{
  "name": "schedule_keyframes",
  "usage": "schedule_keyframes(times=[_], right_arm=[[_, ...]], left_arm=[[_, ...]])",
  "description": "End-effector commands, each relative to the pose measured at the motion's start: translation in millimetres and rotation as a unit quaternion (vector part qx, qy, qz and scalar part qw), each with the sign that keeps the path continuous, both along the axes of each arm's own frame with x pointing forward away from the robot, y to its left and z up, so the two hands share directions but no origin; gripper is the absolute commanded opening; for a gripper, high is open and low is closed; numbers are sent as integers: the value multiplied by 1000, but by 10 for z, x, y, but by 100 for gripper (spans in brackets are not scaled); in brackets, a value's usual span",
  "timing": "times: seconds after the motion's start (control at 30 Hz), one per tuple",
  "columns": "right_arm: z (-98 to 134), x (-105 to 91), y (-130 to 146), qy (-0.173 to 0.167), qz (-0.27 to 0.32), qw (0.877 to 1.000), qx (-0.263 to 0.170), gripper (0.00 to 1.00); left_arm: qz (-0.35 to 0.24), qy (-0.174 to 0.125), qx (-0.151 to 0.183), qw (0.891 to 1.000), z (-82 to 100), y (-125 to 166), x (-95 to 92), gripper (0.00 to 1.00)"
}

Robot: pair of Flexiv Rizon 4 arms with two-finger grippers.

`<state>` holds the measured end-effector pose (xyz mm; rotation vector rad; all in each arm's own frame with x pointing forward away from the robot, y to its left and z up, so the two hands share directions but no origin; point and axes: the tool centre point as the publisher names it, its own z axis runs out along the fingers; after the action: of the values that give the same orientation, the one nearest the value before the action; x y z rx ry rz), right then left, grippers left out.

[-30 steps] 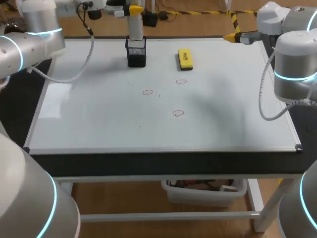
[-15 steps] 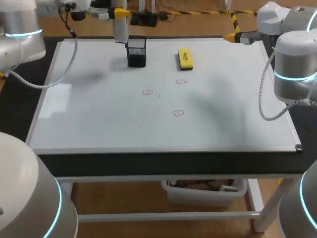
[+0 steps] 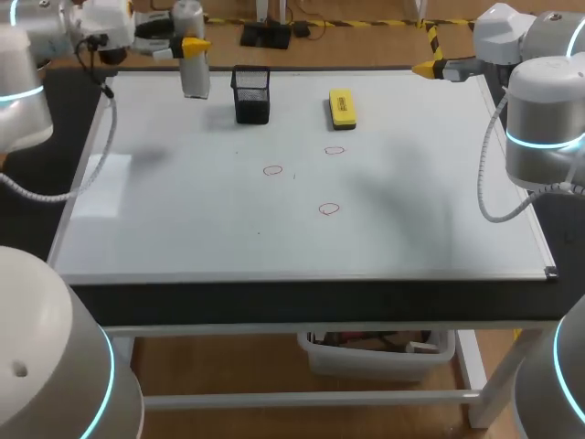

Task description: Pick up the inspection probe, press it on each red-marked spot on the whiteboard one by one, put down the probe, pick up the eraser, and wipe off all the red marks.

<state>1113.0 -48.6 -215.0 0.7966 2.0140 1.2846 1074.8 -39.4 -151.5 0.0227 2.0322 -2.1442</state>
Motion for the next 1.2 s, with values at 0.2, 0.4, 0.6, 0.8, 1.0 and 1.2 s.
schedule_keyframes(times=[0.2, 0.4, 0.6, 0.8, 1.0, 1.2], right_arm=[[-5, 3, -4, -1, 0, 1000, 0, 100], [-5, 3, -4, -1, 0, 1000, 0, 100], [-5, 3, -4, -1, 0, 1000, 0, 100], [-5, 3, -4, -1, 0, 1000, 0, 100], [-5, 3, -4, -1, 0, 1000, 0, 100], [-126, 189, 143, 10, 220, 954, -202, 100]], left_arm=[[198, 0, -41, 979, -157, 211, -247, 0], [206, 9, -49, 977, -306, 287, -250, 0], [199, 13, -51, 979, -385, 328, -242, 0], [197, 14, -49, 979, -399, 339, -237, 0], [197, 14, -49, 979, -399, 339, -237, 0], [197, 14, -49, 979, -399, 339, -237, 0]])
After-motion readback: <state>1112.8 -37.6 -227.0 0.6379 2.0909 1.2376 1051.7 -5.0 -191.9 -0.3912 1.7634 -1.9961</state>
